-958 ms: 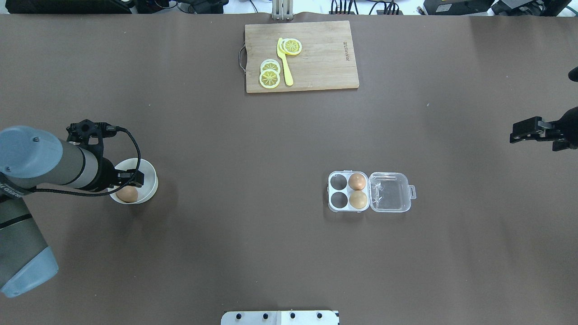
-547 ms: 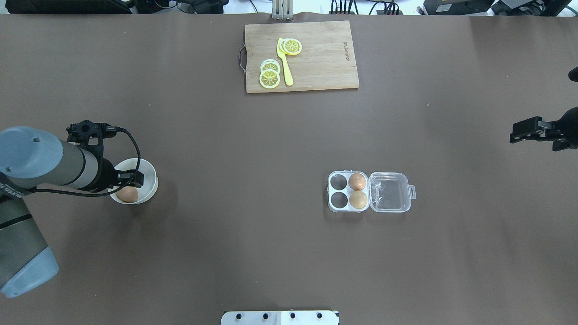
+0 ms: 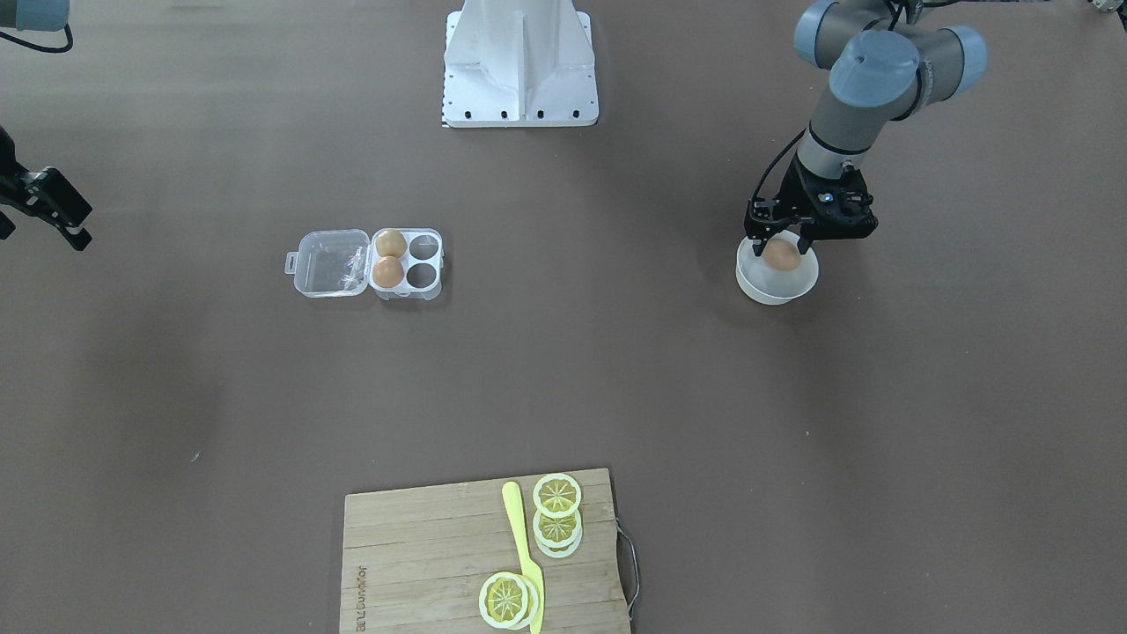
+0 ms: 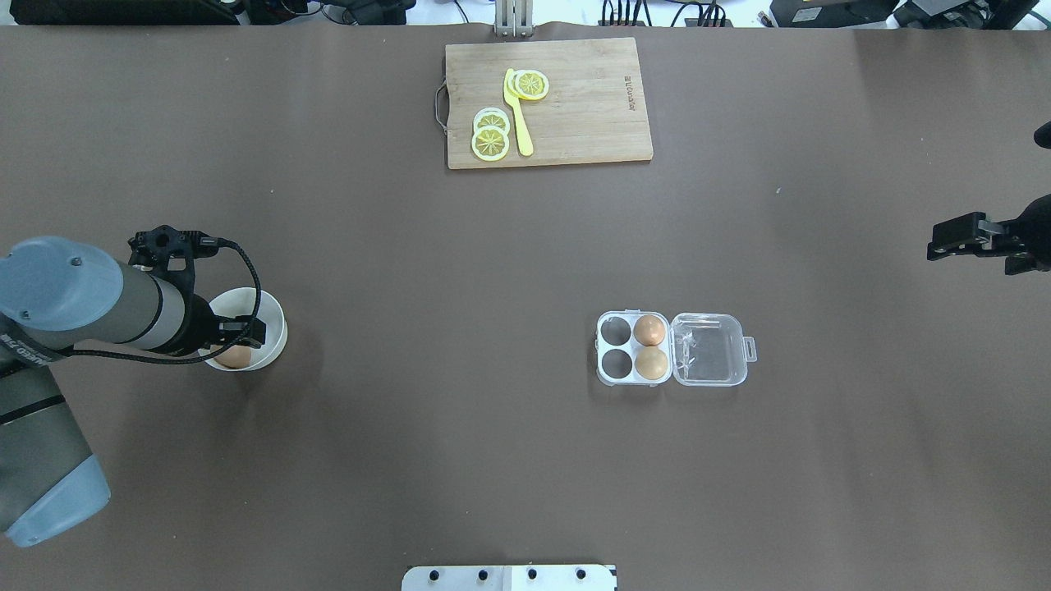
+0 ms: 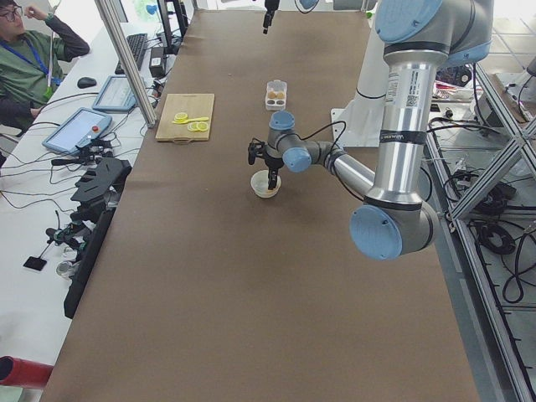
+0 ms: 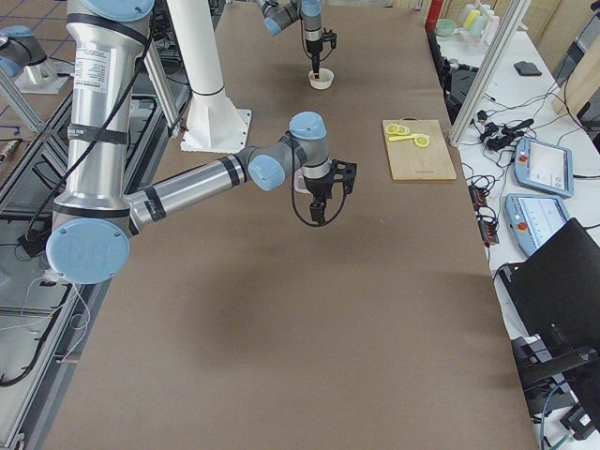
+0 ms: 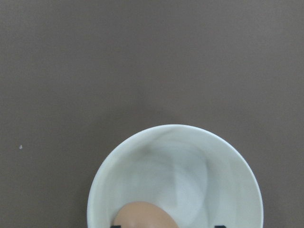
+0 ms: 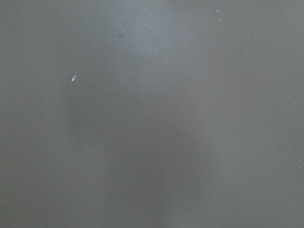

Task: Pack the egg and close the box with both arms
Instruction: 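Lower the left gripper into the bowl and grasp the brown egg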

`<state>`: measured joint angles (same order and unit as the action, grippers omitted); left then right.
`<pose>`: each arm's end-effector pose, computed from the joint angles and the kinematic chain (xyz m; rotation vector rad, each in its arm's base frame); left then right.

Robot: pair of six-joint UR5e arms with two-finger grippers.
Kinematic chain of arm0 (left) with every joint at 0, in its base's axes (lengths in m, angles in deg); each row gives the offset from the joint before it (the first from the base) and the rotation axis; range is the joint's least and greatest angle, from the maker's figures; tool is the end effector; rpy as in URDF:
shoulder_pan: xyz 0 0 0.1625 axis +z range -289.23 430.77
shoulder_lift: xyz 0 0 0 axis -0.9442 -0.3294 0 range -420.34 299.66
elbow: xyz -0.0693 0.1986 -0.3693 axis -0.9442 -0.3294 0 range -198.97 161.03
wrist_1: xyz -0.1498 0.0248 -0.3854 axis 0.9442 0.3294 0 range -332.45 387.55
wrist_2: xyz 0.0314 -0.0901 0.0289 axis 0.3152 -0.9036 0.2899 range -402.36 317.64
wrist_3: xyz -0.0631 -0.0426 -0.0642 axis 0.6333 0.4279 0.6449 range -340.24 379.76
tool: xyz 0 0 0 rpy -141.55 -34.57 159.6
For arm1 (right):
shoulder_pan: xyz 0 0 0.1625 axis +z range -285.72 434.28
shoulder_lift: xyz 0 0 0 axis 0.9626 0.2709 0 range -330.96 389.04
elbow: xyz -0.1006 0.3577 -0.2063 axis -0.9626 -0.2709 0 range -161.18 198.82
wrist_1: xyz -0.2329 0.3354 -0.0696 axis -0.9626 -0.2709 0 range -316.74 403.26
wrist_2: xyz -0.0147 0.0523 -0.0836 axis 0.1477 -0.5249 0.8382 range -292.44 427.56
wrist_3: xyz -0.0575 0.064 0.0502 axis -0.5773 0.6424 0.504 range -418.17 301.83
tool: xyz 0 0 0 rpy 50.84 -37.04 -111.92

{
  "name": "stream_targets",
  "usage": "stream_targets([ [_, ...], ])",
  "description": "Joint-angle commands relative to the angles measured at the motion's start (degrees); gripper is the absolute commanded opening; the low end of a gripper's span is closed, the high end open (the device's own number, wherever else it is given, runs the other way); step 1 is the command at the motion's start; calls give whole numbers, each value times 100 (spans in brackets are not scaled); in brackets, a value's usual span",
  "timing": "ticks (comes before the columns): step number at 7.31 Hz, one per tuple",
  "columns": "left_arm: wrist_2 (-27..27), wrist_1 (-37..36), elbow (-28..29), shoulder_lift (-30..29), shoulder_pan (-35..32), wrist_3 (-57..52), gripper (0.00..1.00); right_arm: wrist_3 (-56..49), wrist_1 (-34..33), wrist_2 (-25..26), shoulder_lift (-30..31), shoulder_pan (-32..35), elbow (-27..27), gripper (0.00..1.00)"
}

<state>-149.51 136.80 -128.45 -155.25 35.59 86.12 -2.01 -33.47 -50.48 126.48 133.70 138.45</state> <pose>0.3745 -0.3911 0.4240 0.1233 0.7981 -0.0763 -0.1496 -0.4230 0.4495 0.1157 -0.7622 0.2728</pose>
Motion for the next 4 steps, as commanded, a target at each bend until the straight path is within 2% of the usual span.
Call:
stream_targets([
  [1,9,0,58,-1,19,0,72,0,0,0,-6,0,-1,99],
  [4,158,9,155,-36,45,0,72,0,0,0,3,-9,8,99],
])
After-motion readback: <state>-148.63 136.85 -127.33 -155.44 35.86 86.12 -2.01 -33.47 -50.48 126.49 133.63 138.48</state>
